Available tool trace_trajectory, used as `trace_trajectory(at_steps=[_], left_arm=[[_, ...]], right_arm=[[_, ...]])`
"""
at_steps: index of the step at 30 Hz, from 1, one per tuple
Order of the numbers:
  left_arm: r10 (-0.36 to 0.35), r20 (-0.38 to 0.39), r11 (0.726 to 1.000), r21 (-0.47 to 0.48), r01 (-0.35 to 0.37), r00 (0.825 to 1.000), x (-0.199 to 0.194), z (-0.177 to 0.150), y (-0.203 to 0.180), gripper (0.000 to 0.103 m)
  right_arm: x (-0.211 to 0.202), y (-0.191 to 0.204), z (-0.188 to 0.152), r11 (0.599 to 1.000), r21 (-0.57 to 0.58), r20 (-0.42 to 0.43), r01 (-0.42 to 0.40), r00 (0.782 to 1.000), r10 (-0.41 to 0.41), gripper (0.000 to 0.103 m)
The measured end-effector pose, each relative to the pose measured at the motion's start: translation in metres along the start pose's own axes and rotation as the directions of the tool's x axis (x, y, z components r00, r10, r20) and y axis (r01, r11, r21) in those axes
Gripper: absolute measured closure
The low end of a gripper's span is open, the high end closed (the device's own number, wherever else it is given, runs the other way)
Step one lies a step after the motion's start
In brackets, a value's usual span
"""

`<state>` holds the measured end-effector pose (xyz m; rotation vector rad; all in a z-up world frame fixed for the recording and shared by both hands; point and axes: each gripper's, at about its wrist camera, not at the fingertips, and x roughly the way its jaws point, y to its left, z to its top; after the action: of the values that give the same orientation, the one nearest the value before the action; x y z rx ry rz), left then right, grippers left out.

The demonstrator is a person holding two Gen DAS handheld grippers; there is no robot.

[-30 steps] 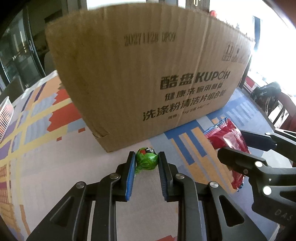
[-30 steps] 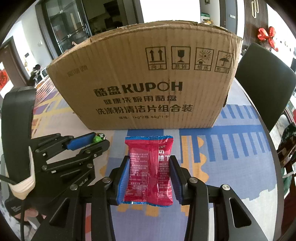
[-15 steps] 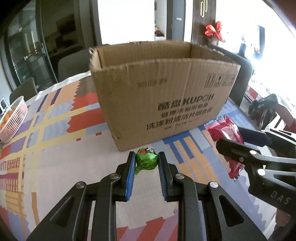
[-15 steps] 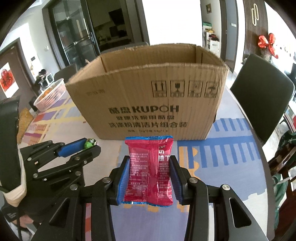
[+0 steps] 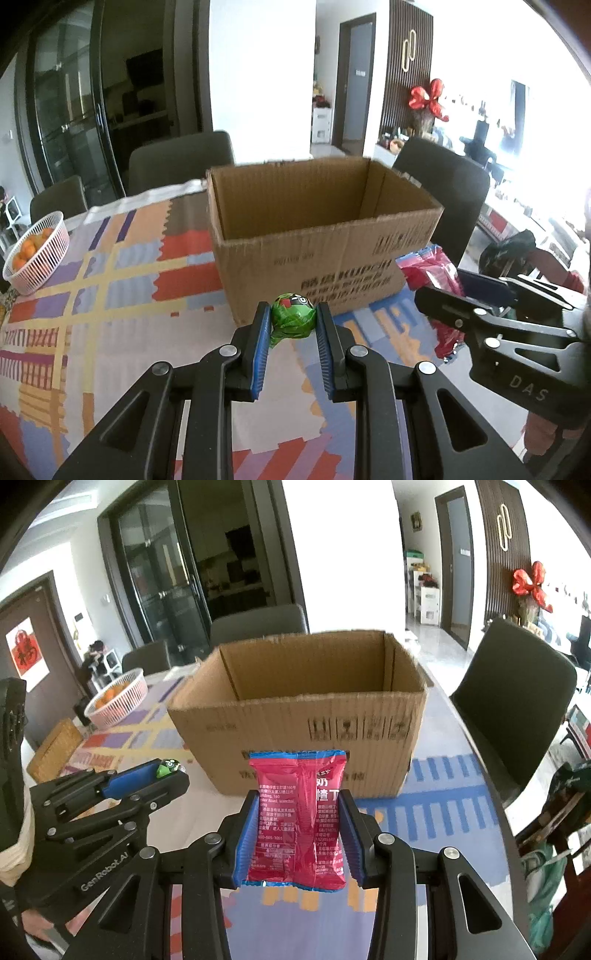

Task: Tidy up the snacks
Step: 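Carry both items over the box and open both tools to drop them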

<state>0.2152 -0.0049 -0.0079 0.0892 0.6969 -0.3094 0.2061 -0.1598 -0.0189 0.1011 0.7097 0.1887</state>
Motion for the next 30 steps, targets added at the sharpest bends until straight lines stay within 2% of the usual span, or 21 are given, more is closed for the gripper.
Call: trace_trajectory(at_steps=[8,17,23,30], left_arm=[[0.008,0.073,1.0,0.008,-0.008,0.997,-0.02,0.027,-0.004,0.078],[0.019,0.118,1.0,-0.005,-0.018,0.993,-0.025,0.064,0.002,0.078],[0.022,0.118,1.0,-0.024,-0.019,0.993,-0.02,0.087,0.008,0.078],[0.023,0.077,0.999,-0.042,-0.02,0.997,0.0,0.113,0.015,0.078]], right_arm=[[-0.023,-0.001,0.023,1.0,-0.006,0.081,-0.004,0.997,0.004,0.061],[-0.043,0.0,0.058,1.0,-0.007,0.168,-0.004,0.986,0.005,0.061],[-0.038,0.0,0.084,1.0,-0.011,0.173,-0.005,0.985,0.006,0.061],[-0.021,-0.009,0.108,1.0,0.002,0.141,-0.02,0.99,0.019,0.061]])
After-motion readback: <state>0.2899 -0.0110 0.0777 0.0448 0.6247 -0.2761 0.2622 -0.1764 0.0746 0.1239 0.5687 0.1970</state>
